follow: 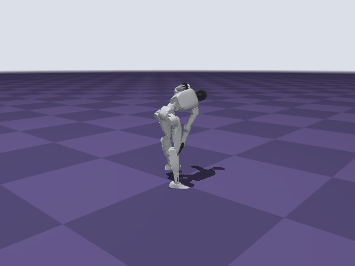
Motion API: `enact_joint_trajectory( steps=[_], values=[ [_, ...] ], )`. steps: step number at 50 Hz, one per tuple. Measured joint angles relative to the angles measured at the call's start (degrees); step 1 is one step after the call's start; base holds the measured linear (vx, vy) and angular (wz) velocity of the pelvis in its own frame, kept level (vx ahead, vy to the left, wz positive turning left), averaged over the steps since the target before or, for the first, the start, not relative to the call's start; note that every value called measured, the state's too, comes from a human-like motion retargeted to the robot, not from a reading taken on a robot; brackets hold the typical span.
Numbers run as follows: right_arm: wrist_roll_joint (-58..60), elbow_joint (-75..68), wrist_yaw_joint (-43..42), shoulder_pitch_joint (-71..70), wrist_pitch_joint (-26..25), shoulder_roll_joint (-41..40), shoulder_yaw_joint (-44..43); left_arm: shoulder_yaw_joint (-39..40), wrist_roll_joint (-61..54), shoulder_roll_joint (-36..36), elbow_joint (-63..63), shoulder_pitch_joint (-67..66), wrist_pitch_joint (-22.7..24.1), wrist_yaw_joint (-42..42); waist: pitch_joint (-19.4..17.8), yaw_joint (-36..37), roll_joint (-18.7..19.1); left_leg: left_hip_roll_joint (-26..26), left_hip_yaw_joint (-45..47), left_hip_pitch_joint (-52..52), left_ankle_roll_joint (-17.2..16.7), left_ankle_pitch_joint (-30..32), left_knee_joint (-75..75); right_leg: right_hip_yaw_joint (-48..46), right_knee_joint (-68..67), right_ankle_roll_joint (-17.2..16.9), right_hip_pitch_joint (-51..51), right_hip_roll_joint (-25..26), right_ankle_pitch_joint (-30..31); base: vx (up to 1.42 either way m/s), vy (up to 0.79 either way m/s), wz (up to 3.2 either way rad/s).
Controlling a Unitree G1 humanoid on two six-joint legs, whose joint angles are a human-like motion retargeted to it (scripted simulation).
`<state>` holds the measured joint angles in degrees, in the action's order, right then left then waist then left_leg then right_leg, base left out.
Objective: Upper body actions
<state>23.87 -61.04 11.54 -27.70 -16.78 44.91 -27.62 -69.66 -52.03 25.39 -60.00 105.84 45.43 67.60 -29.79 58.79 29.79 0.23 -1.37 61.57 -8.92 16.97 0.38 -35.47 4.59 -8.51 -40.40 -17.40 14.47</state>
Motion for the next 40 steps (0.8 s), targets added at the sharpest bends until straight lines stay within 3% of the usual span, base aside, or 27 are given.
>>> enact_joint_trajectory(
  steps=[10,13,18,23,28,35,40],
  values=[
    [-3.35,-3.43,-7.52,8.6,7.02,3.65,-8.12,8.81,-6.44,-0.94,0.0,2.62,1.44,4.63,0.0,-5.11,-0.01,2.48,0.4,-7.32,0.84,-1.4,2.73,0.75,-1.8,1.06,6.96,2.54,-0.74,0.11,-0.06,-0.35],
    [-3.7,-3.21,-9.72,12.77,9.64,2.22,-9.26,11.47,-7.74,-1.04,0.0,4.39,1.7,5.78,0.0,-8.82,-1.74,3.14,1.39,-10.83,1.07,-1.99,3.46,1.24,-2.06,0.91,10.44,3.07,-1.08,-0.01,-0.04,-0.31],
    [-1.07,-0.12,-11.73,19.36,15.51,-7.03,-9.87,11.97,-11.38,1.03,0.0,8.07,1.28,6.9,0.0,-18.45,-9.25,3.93,3.27,-18.98,1.7,-4.06,4.2,2.29,-2.43,0.18,17.88,3.31,-2.35,-0.15,0.07,-0.41],
    [2.22,3.46,-13.67,22.93,20.63,-19.2,-6.82,12.89,-15.63,2.46,0.0,12.25,5.08,10.28,0.0,-30.41,-21.15,5.41,5.93,-27.26,2.44,-6.98,4.9,4.18,-2.11,-0.64,23.99,3.88,-3.1,0.19,0.09,-0.87],
    [4.07,1.89,-15.57,27.15,21.44,-29.62,-7.29,12.27,-22.2,4.0,0.0,22.03,8.99,13.36,0.12,-39.47,-32.86,4.99,10.44,-38.55,2.25,-11.38,5.15,4.64,-2.12,-2.51,31.32,1.38,-4.24,0.41,0.0,-0.91],
    [2.17,-2.76,-14.78,30.95,21.3,-34.85,-11.1,12.52,-31.85,1.76,0.0,30.72,14.02,17.29,8.41,-51.34,-43.57,5.81,15.72,-52.63,2.43,-17.22,4.25,8.08,-2.53,-2.88,39.37,1.82,-7.18,0.51,-0.03,-0.98],
    [0.35,-3.64,-13.76,31.0,21.41,-34.38,-14.55,15.15,-35.21,-0.94,0.0,33.08,18.51,22.51,15.06,-59.77,-45.7,7.1,20.38,-59.64,1.86,-19.65,3.45,12.05,-2.74,-2.23,42.12,3.42,-8.24,0.48,-0.14,-0.85]
  ],
)
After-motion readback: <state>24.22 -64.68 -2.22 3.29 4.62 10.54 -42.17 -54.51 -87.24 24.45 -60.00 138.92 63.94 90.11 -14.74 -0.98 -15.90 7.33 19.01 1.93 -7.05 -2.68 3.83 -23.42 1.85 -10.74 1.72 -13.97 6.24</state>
